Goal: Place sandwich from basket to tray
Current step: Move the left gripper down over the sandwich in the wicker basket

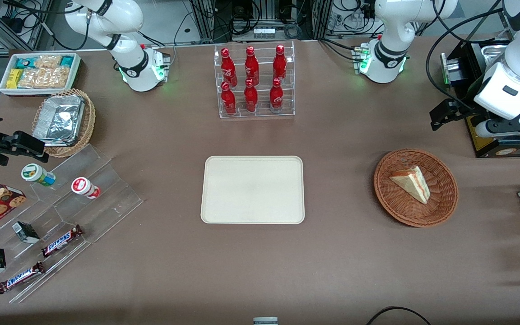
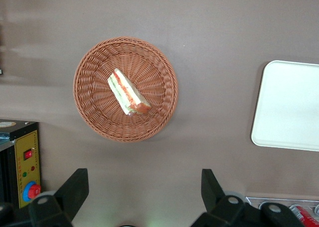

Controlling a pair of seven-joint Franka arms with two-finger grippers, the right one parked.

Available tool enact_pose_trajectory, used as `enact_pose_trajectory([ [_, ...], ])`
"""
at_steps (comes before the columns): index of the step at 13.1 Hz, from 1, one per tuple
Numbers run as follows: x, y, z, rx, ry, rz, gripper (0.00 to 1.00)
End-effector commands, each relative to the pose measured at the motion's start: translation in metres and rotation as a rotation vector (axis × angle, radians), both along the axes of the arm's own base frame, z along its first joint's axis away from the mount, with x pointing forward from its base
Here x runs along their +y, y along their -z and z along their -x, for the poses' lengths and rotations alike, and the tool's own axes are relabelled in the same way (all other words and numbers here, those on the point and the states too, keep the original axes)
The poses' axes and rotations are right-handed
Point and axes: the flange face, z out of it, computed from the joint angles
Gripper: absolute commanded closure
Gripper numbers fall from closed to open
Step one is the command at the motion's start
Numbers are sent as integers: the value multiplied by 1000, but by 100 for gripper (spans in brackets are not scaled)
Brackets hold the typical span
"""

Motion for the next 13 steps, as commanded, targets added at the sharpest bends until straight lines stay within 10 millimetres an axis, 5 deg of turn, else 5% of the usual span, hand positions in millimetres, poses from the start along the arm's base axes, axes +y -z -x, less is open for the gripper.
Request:
enact_pose_trajectory([
  [1,-2,-4,6,9,-7,9,0],
  [9,23,12,-8,19,-54,6,0],
  [13,68,49,-33,34,-169,10,0],
])
